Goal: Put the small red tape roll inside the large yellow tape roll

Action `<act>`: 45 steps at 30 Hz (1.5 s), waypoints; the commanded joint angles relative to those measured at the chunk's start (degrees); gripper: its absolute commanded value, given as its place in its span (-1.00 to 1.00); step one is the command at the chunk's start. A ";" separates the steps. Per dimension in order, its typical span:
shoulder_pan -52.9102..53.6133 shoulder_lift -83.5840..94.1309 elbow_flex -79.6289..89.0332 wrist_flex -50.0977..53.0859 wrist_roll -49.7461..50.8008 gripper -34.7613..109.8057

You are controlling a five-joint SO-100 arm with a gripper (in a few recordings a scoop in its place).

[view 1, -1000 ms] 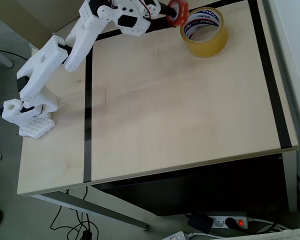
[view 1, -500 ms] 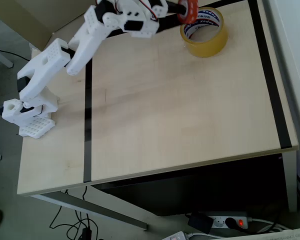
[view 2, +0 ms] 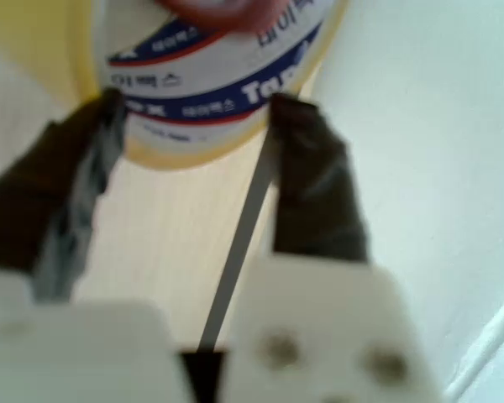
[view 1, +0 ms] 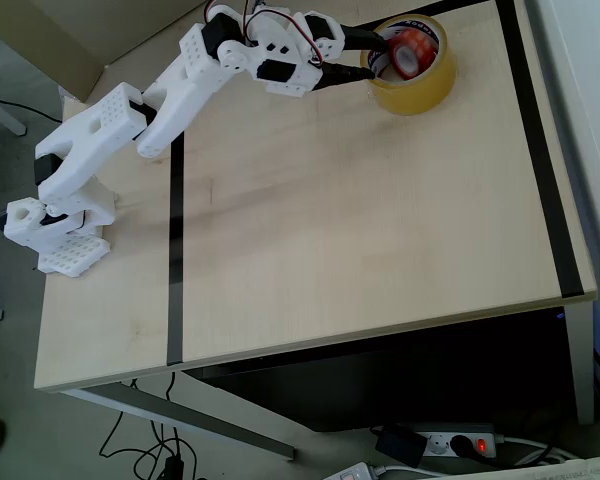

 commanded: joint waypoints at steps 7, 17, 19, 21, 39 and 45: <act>-0.53 6.50 -4.22 5.19 -0.97 -0.25; -0.18 21.71 1.23 31.38 -0.88 -0.52; 1.23 32.87 16.52 31.29 -0.62 -0.52; 2.02 41.04 24.96 31.29 -0.62 -0.52; 3.96 115.31 120.59 -3.34 5.19 -0.52; 4.22 136.58 143.53 -9.58 5.19 -0.52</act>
